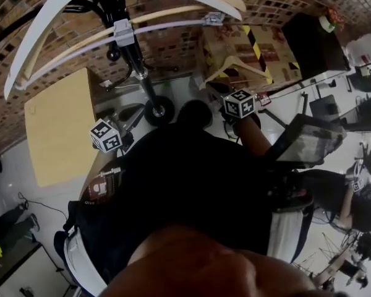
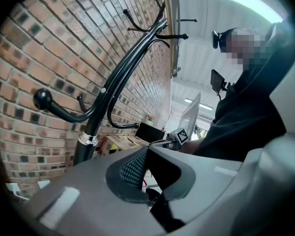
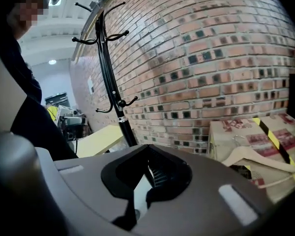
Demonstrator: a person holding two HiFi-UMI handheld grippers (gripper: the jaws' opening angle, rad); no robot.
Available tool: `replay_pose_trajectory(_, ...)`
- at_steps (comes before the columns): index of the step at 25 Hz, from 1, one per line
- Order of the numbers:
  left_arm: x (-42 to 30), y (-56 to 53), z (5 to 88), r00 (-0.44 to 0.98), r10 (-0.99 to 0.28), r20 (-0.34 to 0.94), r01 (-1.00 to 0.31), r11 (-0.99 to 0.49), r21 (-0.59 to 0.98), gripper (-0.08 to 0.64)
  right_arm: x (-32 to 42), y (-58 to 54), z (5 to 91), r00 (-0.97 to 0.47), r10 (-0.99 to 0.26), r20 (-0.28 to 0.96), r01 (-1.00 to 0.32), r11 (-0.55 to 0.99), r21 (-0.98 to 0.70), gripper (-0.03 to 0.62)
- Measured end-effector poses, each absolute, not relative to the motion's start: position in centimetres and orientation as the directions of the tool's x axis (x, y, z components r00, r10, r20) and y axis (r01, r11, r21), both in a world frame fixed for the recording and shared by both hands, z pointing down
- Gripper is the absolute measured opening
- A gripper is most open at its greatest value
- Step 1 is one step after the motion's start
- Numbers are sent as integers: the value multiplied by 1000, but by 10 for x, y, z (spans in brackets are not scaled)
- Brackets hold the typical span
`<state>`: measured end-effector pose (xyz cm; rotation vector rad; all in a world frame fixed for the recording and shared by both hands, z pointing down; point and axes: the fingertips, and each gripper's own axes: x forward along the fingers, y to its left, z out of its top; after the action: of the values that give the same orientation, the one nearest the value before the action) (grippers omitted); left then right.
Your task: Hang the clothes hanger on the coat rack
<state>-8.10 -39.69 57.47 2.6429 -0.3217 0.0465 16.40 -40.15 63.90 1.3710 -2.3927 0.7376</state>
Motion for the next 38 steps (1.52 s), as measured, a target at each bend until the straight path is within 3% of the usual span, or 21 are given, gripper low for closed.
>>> replay_pose_trajectory(6,-58,-409,588,990,-50,133,-108,-871,480,2,168,-389,648,-428,-753,500,-903,329,-277,14)
replay_pose_trajectory(12,14,-387,588,986,42,160,-32,-899,436,2,246,-384,647,-355,-798,487,-932,259,-254,15)
replay_pose_trajectory(19,126,-376,602,960,52,276,-60,-922,383,2,354,-403,660,-355,-791,499,-935,304,-184,63)
replay_pose_trajectory(27,244,-412,653,880,4,474,-146,-949,280,3,455,-435,704,-354,-713,605,-922,374,-99,148)
replay_pose_trajectory(32,275,-449,693,799,-65,598,-248,-941,229,114,477,-440,739,-355,-618,702,-887,459,-45,194)
replay_pose_trajectory(38,286,-460,751,690,9,724,-289,-913,288,243,478,-445,772,-381,-503,776,-819,572,-31,250)
